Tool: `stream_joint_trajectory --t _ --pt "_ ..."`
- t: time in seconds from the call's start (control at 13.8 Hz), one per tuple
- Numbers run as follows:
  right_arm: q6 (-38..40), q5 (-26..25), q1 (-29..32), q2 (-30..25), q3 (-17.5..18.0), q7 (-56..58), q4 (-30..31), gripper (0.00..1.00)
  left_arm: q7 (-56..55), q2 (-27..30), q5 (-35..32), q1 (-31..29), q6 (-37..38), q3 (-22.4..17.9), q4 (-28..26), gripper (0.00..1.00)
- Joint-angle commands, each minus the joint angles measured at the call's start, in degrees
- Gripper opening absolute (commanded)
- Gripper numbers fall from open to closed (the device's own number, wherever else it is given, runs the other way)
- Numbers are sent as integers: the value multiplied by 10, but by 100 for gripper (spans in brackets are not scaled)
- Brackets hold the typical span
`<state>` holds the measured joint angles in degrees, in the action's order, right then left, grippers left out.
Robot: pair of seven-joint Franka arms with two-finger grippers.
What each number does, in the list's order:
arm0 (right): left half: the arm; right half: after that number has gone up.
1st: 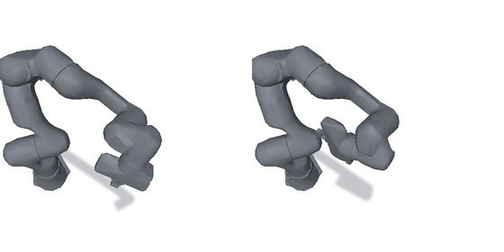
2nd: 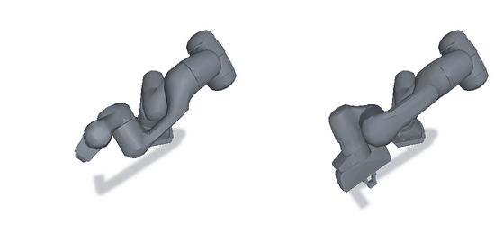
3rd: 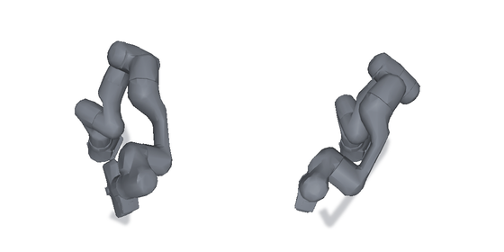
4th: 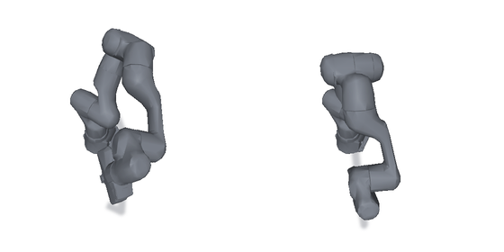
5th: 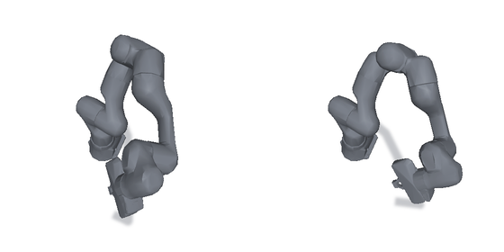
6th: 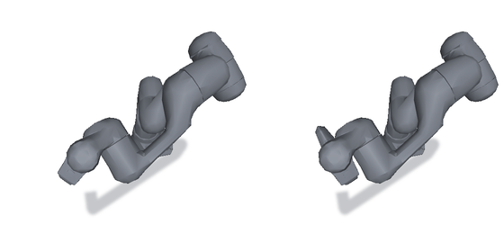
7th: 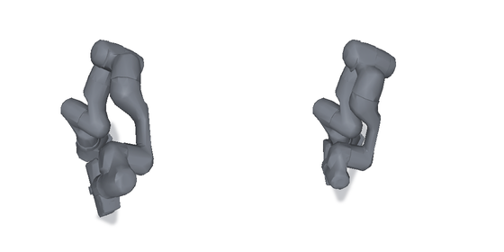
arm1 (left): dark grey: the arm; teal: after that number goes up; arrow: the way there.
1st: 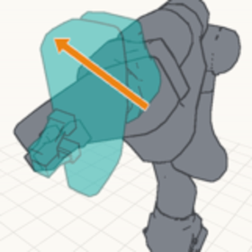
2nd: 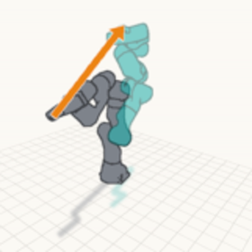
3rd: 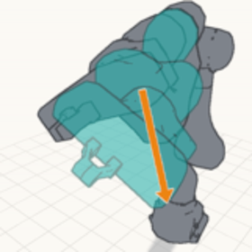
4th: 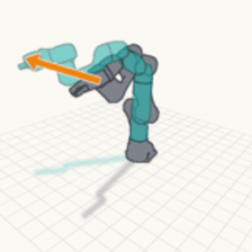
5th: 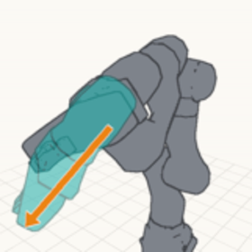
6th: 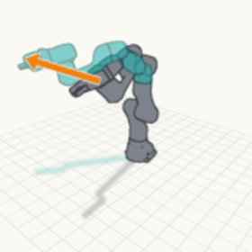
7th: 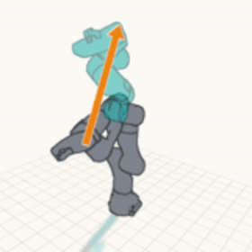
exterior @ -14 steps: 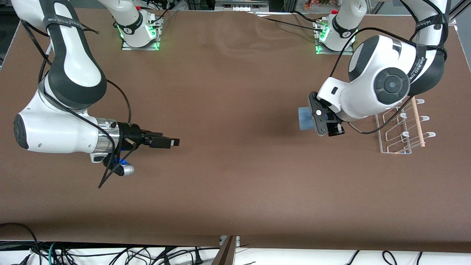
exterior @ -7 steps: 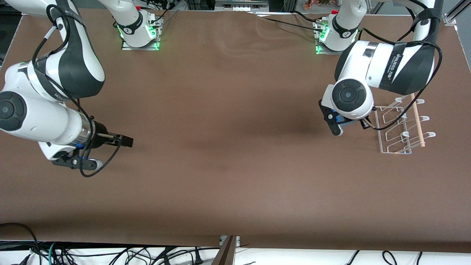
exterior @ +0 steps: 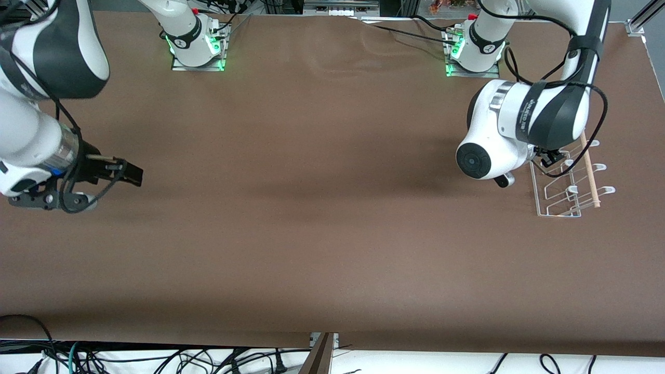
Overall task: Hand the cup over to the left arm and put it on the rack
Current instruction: 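Carry the cup to the rack with the left gripper while the right retracts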
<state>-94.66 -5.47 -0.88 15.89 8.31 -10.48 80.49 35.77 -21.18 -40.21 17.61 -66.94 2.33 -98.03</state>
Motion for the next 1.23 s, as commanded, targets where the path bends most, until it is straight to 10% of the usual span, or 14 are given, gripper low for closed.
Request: stream_joint_trajectory --t 0.0,0.58,1.16 --pt "-3 -2 6 -63 0 7 46 100 -26 59 -54 -14 -13 2 -105 0" --pt "20 0 15 -81 -7 57 40 100 -101 114 -138 -79 -134 3 -279 1" --pt "30 8 16 -75 -22 76 28 100 -152 88 -175 -107 -184 3 -297 2"
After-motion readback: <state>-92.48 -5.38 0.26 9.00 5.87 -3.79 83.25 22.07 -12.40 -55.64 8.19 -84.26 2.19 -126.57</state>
